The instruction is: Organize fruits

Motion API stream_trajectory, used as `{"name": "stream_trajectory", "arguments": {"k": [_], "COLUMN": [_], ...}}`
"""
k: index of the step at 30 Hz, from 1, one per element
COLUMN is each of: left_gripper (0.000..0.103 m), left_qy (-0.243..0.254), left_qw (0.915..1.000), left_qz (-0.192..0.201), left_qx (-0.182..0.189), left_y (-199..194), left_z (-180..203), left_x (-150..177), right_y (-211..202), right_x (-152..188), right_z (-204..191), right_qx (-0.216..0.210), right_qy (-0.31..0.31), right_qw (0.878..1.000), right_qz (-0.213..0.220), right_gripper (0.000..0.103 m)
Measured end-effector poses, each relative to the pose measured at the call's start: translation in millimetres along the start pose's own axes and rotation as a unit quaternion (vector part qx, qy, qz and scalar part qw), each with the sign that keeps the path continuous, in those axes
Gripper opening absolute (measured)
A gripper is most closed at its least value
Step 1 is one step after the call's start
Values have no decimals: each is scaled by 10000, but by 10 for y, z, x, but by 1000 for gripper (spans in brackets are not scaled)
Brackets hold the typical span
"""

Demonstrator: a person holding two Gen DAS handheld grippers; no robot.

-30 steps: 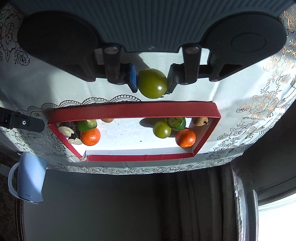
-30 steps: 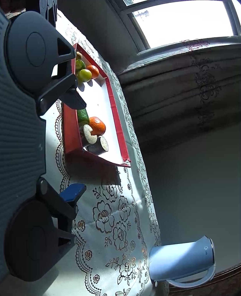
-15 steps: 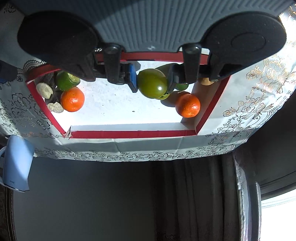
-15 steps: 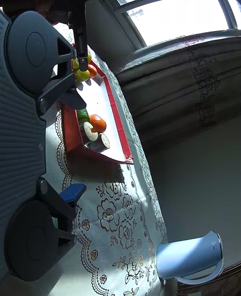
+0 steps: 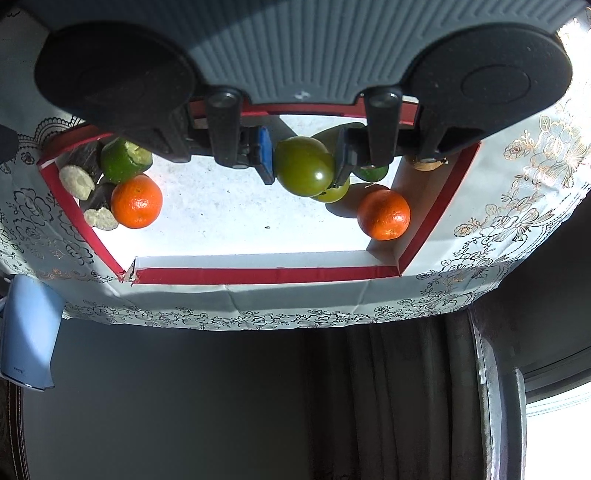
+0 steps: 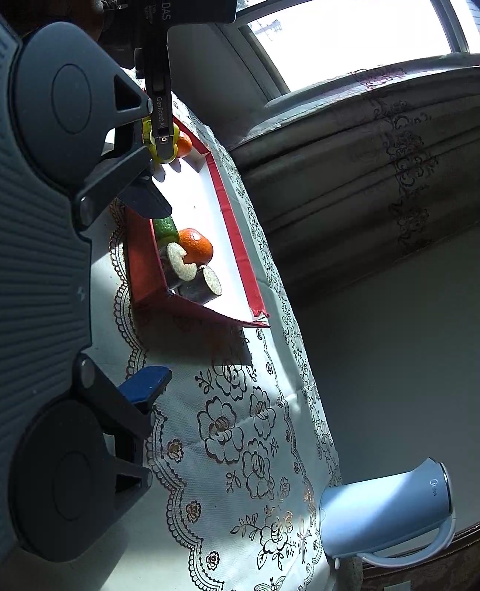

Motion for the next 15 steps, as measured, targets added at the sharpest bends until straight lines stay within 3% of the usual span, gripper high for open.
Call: {"name": "stream_trajectory", "arguments": {"k": [5, 7, 11, 15], "left_gripper": [33, 42, 73, 77], "left_qy": [-44, -55, 49, -9], "left_qw": [10000, 10000, 9998, 9998], "left_qz": [16, 26, 183, 199], "left_qx": [-42, 70, -40, -56], "left_y": [17, 18, -20, -42], "left_z": [-19, -9, 27, 3], "left_x": [5, 14, 9, 3], "right_y": [1, 3, 7, 19], "right_x": [-1, 0, 3, 9], "right_z": [1, 4, 5, 18], "right_qx": [0, 1, 4, 6], "right_qy": [2, 7, 16, 57], "right_qw": [10000, 10000, 10000, 10000], "right_qz": [-1, -3, -8, -18], "right_gripper": [87, 87, 87, 87]}}
Point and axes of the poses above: each gripper's, at about its wrist camera, not at the fingertips, and y roughly the way its jaws point, z to its right, x to its underside, the point moved 6 cm from there along y, roughly the way its jaws point, and after that the axes turned 9 degrees about -y, right-handed, at the moved point
